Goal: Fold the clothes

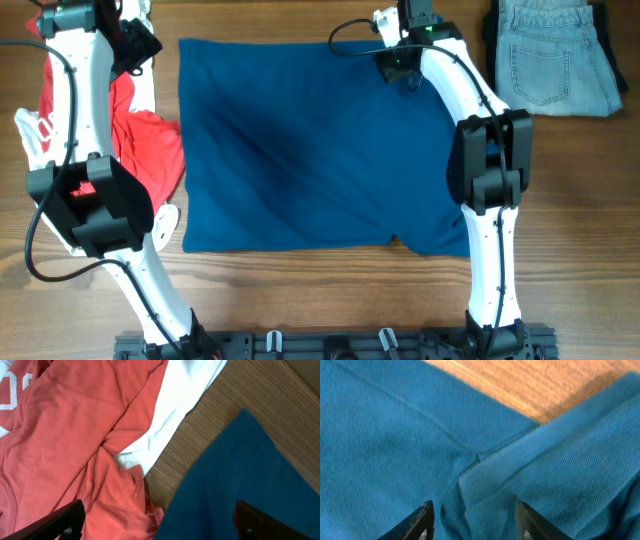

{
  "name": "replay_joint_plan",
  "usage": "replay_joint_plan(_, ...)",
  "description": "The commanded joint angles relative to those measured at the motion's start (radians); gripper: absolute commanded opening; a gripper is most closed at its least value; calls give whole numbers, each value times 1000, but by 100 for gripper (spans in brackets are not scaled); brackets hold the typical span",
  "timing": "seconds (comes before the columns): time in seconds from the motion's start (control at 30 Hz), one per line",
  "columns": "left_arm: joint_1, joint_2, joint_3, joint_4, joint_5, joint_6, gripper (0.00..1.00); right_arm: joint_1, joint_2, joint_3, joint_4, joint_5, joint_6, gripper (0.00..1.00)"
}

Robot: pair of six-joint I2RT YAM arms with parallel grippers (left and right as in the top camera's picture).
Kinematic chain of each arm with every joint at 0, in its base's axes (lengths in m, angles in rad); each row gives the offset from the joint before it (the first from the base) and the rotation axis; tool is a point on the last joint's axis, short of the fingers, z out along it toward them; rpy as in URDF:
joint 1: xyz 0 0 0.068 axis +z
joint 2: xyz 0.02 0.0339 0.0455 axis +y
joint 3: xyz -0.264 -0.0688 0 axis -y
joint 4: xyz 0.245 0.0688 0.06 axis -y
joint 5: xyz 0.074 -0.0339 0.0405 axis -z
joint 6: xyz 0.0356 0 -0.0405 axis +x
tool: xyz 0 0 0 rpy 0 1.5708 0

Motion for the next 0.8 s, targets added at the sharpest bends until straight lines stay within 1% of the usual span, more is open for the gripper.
replay_joint_plan(0.0, -2, -3, 1, 0, 12, -9, 95, 5, 20, 2, 40, -14, 18, 51)
replay_joint_plan(0.07, -2, -3, 1, 0, 12, -9, 95, 5, 20, 2, 50, -14, 18, 48)
replay_joint_plan(0.1, -2, -3, 1, 0, 12, -9, 95, 5, 20, 2, 51, -14, 18, 45)
replay_joint_plan(0.27, -2, -3, 1, 0, 12, -9, 95, 4, 20, 2, 53, -14, 19, 36)
replay_joint_plan(0.63, -2, -3, 1, 0, 12, -10, 95, 4, 21, 2, 50, -14, 16, 37)
replay_joint_plan(0.7, -2, -3, 1, 0, 13, -10, 95, 4, 22, 2, 50, -14, 17, 33)
replay_joint_plan(0.77, -2, -3, 1, 0, 12, -10, 95, 4, 22, 2, 50, -14, 17, 27)
